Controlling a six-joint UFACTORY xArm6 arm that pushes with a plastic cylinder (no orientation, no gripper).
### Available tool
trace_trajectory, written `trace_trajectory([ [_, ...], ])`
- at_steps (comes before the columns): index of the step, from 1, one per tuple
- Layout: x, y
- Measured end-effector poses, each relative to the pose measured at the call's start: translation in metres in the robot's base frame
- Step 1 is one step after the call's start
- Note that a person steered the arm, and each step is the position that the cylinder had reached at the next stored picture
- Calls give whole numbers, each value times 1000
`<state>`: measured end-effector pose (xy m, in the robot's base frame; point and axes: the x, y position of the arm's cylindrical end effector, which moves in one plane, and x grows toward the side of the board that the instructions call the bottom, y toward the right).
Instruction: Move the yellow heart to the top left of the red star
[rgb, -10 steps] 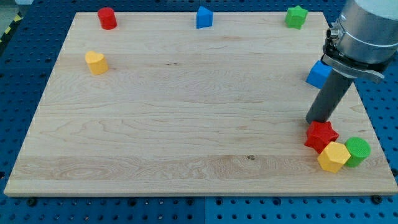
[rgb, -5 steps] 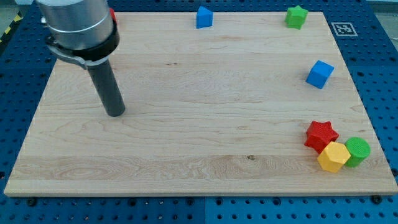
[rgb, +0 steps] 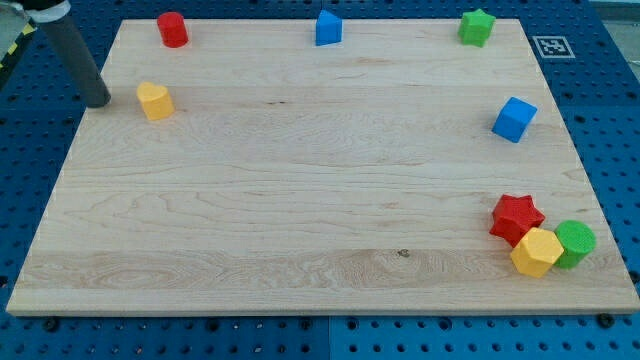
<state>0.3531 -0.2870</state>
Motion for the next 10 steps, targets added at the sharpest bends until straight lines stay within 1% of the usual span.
trace_trajectory([
  [1,0,4],
  [2,-3,45],
  [3,-3,61],
  [6,3,64],
  [8,10,91],
  [10,30,113],
])
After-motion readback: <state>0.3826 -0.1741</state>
